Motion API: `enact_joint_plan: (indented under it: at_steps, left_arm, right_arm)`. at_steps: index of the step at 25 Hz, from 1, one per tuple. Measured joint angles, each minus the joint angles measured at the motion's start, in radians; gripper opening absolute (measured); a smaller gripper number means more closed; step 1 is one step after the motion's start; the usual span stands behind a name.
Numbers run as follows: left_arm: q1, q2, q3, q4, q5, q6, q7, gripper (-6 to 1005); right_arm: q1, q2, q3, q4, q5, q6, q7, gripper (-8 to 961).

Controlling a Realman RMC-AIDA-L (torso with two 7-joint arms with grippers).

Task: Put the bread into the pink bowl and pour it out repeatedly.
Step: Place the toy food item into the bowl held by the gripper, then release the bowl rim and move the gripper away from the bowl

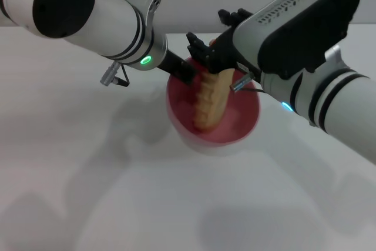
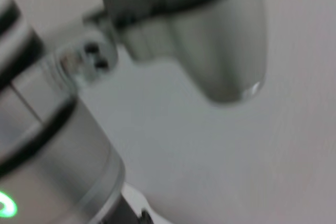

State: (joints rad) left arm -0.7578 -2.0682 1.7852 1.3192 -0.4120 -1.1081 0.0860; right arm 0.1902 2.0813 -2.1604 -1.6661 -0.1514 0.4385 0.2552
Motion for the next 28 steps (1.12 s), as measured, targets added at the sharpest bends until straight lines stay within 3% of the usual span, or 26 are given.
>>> enact_joint_plan:
  at_steps: [5,8,13,15,24,26,28]
  left_arm:
    - [0.0,0.001,-0.005,-0.022,-0.002,0.007,0.0,50]
    - [-0.005,0.003,-0.053,-0.078,-0.117,0.033,0.08,50]
    - [-0.006,0.003,-0.06,-0.09,-0.141,0.036,0.094,50]
    - [-0.005,0.001,-0.059,-0.105,-0.155,0.048,0.097,50]
    - [-0.001,0.002,-0.058,-0.135,-0.157,0.069,0.097,50]
    - [-0.01,0.002,-0.058,-0.155,-0.157,0.076,0.097,50]
    - [-0.015,0.001,-0.058,-0.167,-0.157,0.08,0.098,50]
  right_arm:
    - [-0.044,0.006,-0.026,-0.036,-0.097,-0.061,0.003,659]
    - [-0.078,0.008,-0.018,-0.039,-0.22,-0.137,0.04,659]
    - [-0.146,0.011,0.053,0.008,-0.539,-0.364,0.22,659]
    - [-0.156,0.011,0.112,0.039,-0.593,-0.454,0.276,659]
    - [-0.211,0.005,0.389,0.186,-0.572,-0.928,0.214,658]
    - [-0.211,0.005,0.418,0.191,-0.479,-0.928,0.198,658]
    - [-0.193,0.001,0.438,0.178,-0.326,-0.842,0.21,658]
